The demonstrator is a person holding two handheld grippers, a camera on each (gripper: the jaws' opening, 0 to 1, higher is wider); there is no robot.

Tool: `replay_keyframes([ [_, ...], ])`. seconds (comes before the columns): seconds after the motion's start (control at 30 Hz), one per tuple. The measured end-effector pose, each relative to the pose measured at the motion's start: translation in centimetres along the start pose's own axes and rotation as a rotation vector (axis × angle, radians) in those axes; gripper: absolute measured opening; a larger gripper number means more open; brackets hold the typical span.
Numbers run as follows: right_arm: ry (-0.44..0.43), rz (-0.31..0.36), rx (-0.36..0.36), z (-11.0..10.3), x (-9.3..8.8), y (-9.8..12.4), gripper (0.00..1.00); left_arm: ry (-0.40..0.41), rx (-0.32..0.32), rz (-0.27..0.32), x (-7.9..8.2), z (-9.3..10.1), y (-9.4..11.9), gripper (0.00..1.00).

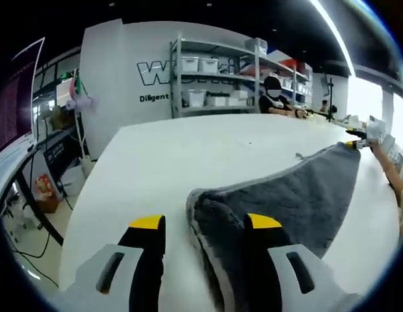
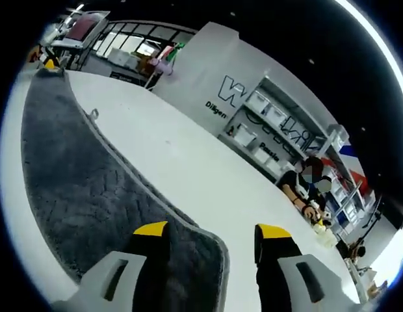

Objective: Fold the towel on the table until its edges align and the towel forms a compact rectangular stack.

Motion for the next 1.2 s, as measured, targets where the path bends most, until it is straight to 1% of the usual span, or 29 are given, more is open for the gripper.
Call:
replay_keyframes([
  [0.1,-0.007,0.006,-0.002,0.1,0.0,0.1,0.49,0.015,-0.006,0.017,0.3,-0.3,-0.4,0.38],
  [0.2,-0.005,0.008,-0.002,0.1,0.0,0.2,0.49,0.012,0.004,0.033,0.7,-0.6,-0.8,0.35],
  [0.23,-0.004,0.009,-0.001,0.1,0.0,0.2,0.49,0.006,0.004,0.036,0.8,-0.6,-1.0,0.30],
  [0.3,-0.004,0.010,0.002,0.1,0.0,0.2,0.49,-0.009,-0.005,0.030,0.9,-0.8,-1.3,0.23],
  [0.4,-0.008,0.013,0.005,0.1,0.0,0.2,0.49,-0.021,-0.010,0.031,1.0,-1.0,-1.9,0.21],
  [0.5,-0.012,0.013,0.005,0.1,-0.1,0.3,0.49,-0.045,-0.032,0.007,0.6,-0.6,-2.7,0.17],
  [0.6,-0.014,0.011,0.005,0.2,-0.2,0.3,0.48,-0.074,-0.022,-0.008,0.2,-0.5,-3.0,0.10],
  [0.67,-0.014,0.013,0.005,0.2,-0.2,0.4,0.48,-0.093,-0.011,-0.013,0.2,-0.7,-3.1,0.02],
  [0.83,-0.012,0.016,0.007,0.1,-0.1,0.4,0.48,-0.140,0.014,-0.007,0.5,-1.0,-3.1,0.02],
  [0.9,-0.014,0.017,0.007,0.1,0.0,0.5,0.48,-0.193,0.031,0.005,1.0,-0.9,-3.1,0.02],
  [0.93,-0.014,0.017,0.007,0.1,0.0,0.5,0.48,-0.235,0.043,0.005,1.3,-0.9,-3.0,0.02],
  [1.0,-0.015,0.017,0.006,0.2,0.0,0.5,0.48,-0.264,0.054,0.003,1.7,-0.8,-3.0,0.02],
  [1.2,-0.018,0.008,0.003,0.2,-0.2,0.5,0.48,-0.347,0.098,0.034,3.3,-0.8,-2.6,0.02],
])
Point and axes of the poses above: the point that each gripper's makers call its tool centre point, and the gripper's own axes: y roughly backward along the fingers, z roughly to its right, x roughly out of its top, the point moved 5 cm from there along y, roughly backward along the fingers, and after that the axes turned 2 degrees about z, right-handed, at the moved point
